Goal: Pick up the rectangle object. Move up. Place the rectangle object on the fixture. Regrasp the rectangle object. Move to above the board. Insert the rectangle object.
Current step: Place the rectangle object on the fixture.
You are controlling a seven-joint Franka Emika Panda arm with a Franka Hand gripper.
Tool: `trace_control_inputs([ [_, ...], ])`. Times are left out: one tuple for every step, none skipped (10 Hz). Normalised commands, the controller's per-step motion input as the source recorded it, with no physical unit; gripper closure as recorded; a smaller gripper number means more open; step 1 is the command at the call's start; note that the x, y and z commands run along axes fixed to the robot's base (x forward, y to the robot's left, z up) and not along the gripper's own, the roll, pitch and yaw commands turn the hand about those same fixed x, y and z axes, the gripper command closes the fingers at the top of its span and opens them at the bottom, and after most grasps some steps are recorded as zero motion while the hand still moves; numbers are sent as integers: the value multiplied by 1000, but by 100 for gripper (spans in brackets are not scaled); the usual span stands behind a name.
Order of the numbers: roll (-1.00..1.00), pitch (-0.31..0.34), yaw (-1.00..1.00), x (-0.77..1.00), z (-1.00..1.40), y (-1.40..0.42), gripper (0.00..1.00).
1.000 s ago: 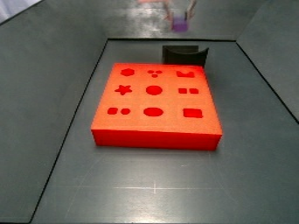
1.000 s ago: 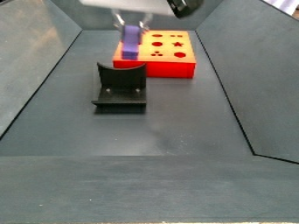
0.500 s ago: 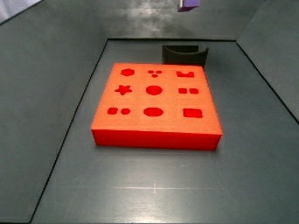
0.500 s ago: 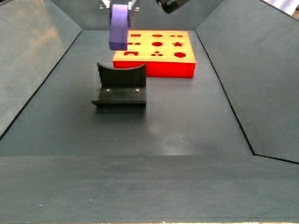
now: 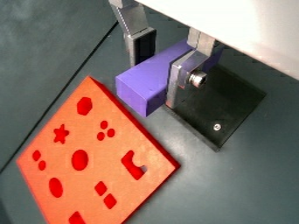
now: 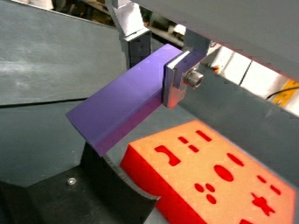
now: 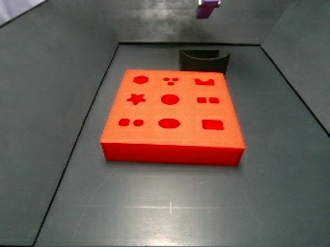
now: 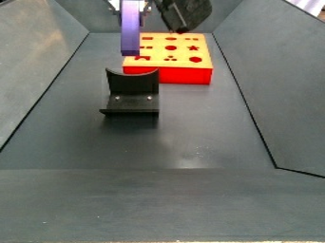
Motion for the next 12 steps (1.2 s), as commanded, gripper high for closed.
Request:
trace_control_inputs([
  [-1000, 225, 21, 127, -1000, 131, 100],
  [-1000, 216, 19, 128, -1000, 132, 100],
  [-867, 239, -67, 147, -1000, 138, 100],
  [-761, 241, -98, 153, -1000, 136, 100],
  [-544, 204, -152, 161, -1000, 140, 100],
  [-374, 169, -183, 170, -1000, 141, 100],
  [-245, 129, -205, 177, -1000, 135, 100],
  [-183, 65, -210, 184, -1000, 139, 100],
  [-174, 27, -208, 161, -831, 120, 100],
  [-174, -7, -182, 125, -584, 89, 100],
  [-169, -26, -154, 107, -406, 72, 100],
  [-152, -37, -129, 83, -280, 68, 100],
])
